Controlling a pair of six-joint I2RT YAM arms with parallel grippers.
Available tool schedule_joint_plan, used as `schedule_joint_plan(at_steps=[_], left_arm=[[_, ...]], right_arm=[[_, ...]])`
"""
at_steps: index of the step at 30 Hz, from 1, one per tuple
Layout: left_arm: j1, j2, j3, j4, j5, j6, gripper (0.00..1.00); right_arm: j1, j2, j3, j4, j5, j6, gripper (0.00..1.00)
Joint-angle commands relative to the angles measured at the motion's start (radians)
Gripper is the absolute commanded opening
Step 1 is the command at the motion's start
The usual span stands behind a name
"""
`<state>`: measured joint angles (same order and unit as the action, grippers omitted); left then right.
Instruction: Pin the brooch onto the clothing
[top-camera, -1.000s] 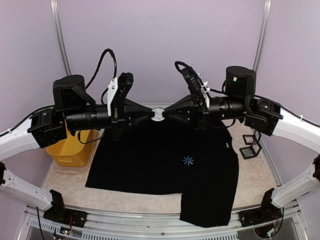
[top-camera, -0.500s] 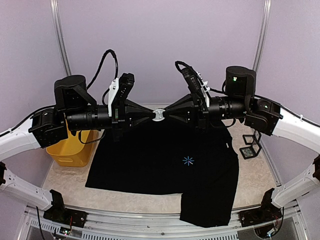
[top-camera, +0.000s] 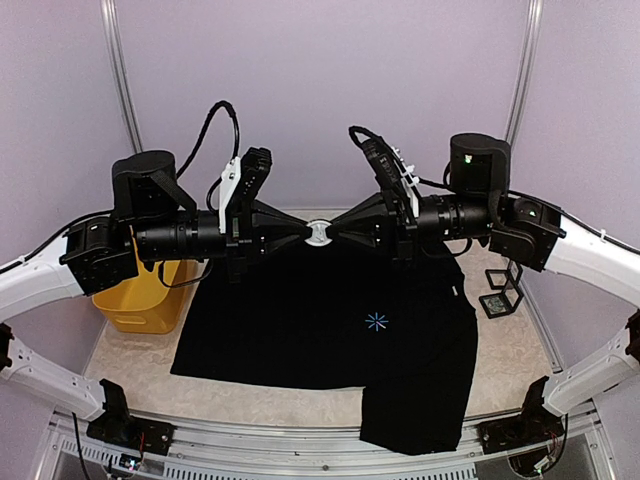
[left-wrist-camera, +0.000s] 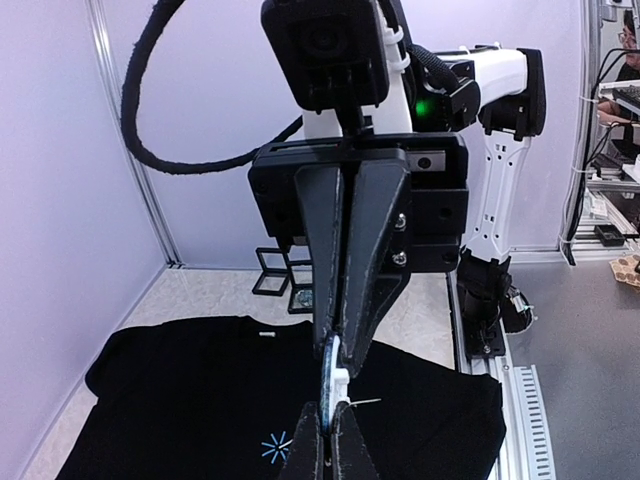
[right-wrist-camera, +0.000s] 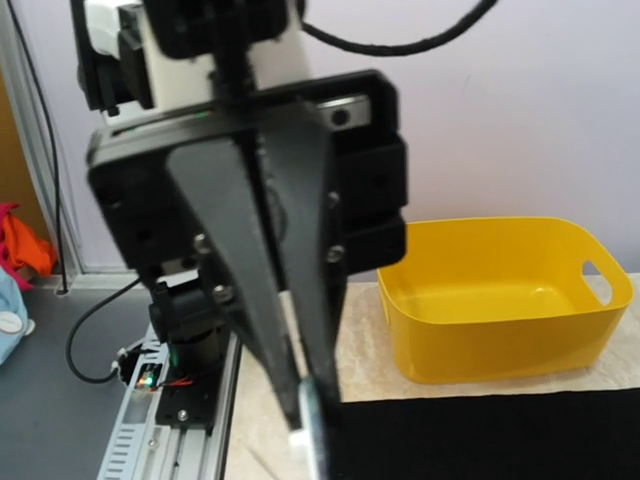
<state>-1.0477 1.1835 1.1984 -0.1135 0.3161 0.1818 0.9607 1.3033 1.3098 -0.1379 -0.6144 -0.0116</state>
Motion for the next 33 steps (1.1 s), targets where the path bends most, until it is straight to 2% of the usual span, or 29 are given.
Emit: schedule_joint_plan(at_steps=[1,4,5,6,7,9,11,14,19,22,26,29,33], left_arm=[[-0.008,0.01,0.013,0.009,0.036,-0.001,0.0],[-0.003,0.01,0.007,0.017,-0.017,-0.017,0.01],[0.003,0.011,0.002,0.024,-0.05,-0.032,0.16],[0.017,0.011,-0.008,0.035,-0.091,-0.053,0.39],[0.035,0.01,-0.018,0.044,-0.135,-0.084,0.56],[0.099,0.01,-0.04,0.061,-0.189,-0.164,0.7],[0.176,0.011,-0.077,0.073,-0.23,-0.275,0.76],[0.301,0.024,-0.203,0.105,-0.277,-0.438,0.76],[0.457,0.218,-0.373,0.105,-0.252,-0.643,0.62],[0.478,0.304,-0.454,0.191,-0.275,-0.672,0.63],[0.492,0.379,-0.487,0.198,-0.385,-0.699,0.63],[0.497,0.385,-0.515,0.18,-0.472,-0.723,0.64],[0.507,0.352,-0.613,0.188,-0.519,-0.784,0.63]], right_arm=[[0.002,0.014,0.016,-0.011,0.003,0.007,0.0],[0.002,0.0,-0.002,0.013,0.02,0.009,0.0],[-0.005,-0.007,-0.014,0.025,0.05,0.043,0.0],[-0.023,-0.011,-0.032,0.036,0.066,0.064,0.0],[-0.047,-0.012,-0.052,0.049,0.067,0.09,0.0],[-0.118,-0.012,-0.118,0.072,0.062,0.15,0.0],[-0.184,-0.015,-0.201,0.123,0.067,0.21,0.0],[-0.264,-0.009,-0.327,0.184,0.137,0.289,0.0],[-0.369,0.087,-0.482,0.238,0.233,0.407,0.0],[-0.41,0.155,-0.53,0.238,0.294,0.452,0.0],[-0.479,0.222,-0.616,0.349,0.255,0.495,0.0],[-0.486,0.254,-0.636,0.385,0.244,0.489,0.0],[-0.493,0.262,-0.629,0.359,0.266,0.467,0.0]])
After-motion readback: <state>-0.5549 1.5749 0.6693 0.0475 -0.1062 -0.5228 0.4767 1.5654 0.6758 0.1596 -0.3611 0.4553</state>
